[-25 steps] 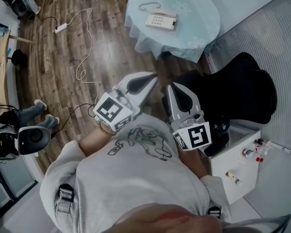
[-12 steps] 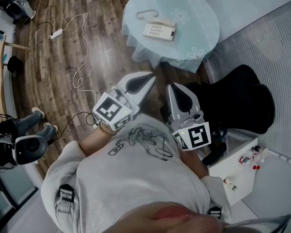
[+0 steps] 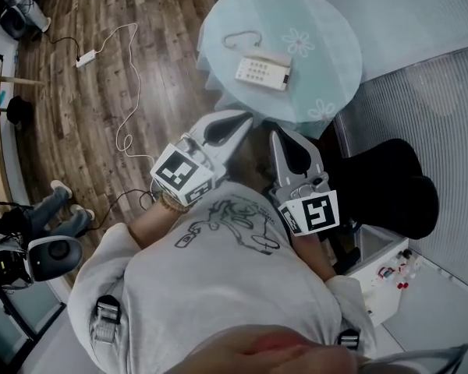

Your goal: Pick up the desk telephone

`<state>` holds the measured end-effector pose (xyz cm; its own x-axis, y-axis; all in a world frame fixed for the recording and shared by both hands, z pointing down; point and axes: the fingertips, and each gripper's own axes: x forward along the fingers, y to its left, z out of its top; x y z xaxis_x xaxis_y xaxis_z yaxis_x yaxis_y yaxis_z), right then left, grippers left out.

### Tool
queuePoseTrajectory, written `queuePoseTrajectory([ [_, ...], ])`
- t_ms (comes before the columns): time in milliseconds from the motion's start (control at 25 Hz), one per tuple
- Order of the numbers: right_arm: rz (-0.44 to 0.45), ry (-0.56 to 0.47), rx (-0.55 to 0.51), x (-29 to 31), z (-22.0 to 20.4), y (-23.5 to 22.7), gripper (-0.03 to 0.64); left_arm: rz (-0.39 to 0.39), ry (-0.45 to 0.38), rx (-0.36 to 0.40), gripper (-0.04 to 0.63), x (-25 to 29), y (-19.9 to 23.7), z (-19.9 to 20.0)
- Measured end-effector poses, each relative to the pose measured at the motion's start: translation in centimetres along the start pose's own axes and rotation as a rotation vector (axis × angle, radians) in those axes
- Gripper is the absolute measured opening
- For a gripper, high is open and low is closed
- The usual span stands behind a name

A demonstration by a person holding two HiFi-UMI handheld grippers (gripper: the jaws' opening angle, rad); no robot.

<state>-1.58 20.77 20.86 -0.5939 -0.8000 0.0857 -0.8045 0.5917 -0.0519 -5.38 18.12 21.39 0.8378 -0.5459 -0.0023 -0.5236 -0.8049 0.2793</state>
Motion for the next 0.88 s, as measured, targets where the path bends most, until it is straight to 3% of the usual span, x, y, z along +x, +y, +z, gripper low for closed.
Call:
queuePoseTrajectory([
  [120, -0.002, 0.02, -0.034, 3.9, 0.1, -1.6, 0.005, 0.002, 0.009, -0.003, 0.0, 1.5, 3.7, 0.9],
  [400, -0.021, 0.017, -0.005, 11.2, 1.3, -6.7, 0.005, -0.016, 0.028, 0.0, 0.0, 6.2, 11.3, 3.0],
  [880, -0.076, 0.047, 0.047, 18.3, 0.0, -13.7, 0.005, -0.057, 0.088, -0.029, 0.0, 12.6, 19.1, 2.6],
])
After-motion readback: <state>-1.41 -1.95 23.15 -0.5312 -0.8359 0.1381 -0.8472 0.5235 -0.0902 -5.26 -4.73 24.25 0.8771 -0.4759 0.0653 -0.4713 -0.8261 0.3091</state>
